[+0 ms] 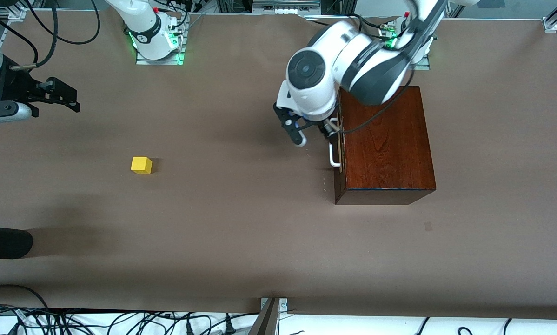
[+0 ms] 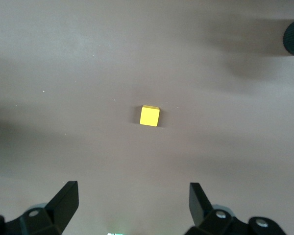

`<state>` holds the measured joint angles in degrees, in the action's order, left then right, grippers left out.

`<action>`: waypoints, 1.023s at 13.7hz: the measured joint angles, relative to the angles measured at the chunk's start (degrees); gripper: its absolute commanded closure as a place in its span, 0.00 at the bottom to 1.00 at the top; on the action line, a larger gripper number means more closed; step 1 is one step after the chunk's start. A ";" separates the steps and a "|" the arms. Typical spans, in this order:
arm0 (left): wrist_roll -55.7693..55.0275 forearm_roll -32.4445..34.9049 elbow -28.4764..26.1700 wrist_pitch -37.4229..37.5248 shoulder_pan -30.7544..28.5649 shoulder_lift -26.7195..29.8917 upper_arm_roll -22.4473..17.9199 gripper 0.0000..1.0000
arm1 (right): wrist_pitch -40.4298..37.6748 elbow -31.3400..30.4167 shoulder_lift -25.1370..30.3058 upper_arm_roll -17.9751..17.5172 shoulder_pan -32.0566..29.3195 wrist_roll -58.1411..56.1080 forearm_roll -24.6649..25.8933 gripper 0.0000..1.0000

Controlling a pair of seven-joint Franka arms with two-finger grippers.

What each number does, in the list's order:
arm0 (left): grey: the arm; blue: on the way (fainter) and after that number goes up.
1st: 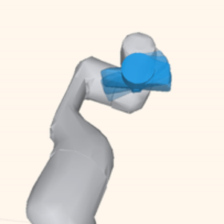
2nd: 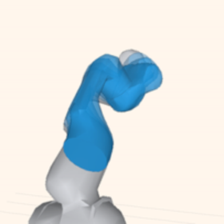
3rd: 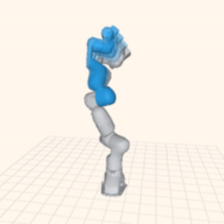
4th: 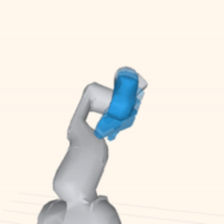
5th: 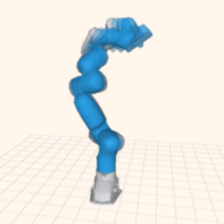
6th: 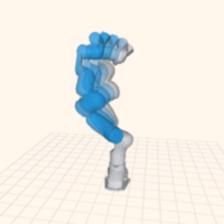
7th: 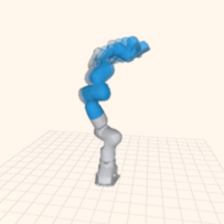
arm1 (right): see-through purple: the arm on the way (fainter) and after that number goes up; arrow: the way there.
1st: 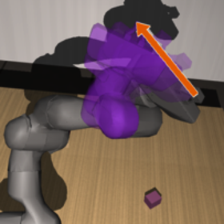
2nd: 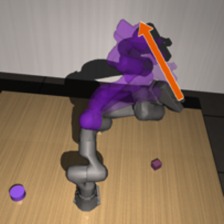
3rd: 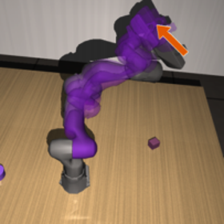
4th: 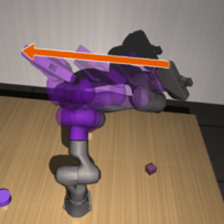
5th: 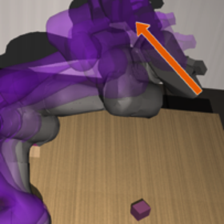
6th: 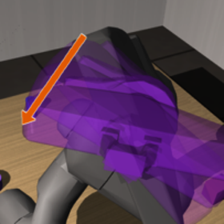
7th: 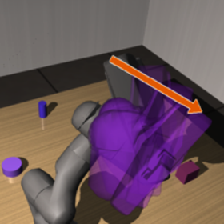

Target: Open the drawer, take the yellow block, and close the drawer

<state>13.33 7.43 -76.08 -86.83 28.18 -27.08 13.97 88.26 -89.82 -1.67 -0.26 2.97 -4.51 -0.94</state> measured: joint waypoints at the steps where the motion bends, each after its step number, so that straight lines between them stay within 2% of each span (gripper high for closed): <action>1: -1.64 1.13 1.15 1.10 -0.59 0.86 -0.47 0.00 | -0.13 0.00 -0.26 0.04 0.00 -0.05 0.00 0.00; 3: -6.66 3.01 2.44 1.66 -3.08 2.92 -1.79 0.00 | -0.25 0.03 -0.60 0.16 -0.03 -0.23 0.00 0.00; 6: -17.33 3.13 5.14 1.64 -11.92 5.72 -2.26 0.00 | -0.32 0.12 -0.66 0.24 -0.05 -0.33 0.00 0.00; 10: -23.83 2.92 7.35 1.74 -16.43 9.29 -2.85 0.00 | -0.44 0.30 -0.72 0.26 -0.06 -0.33 0.03 0.00; 12: -24.17 1.01 6.34 0.59 -18.39 10.92 -5.51 0.00 | -0.48 0.32 -0.73 0.27 -0.07 -0.34 0.04 0.00; 14: -24.16 -3.01 -0.20 -2.23 -19.45 15.48 -9.67 0.00 | -0.54 0.41 -0.72 0.27 -0.07 -0.35 0.04 0.00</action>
<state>-10.83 4.42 -76.28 -89.06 8.73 -11.60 4.30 87.72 -89.41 -2.39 0.01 2.90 -4.85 -0.90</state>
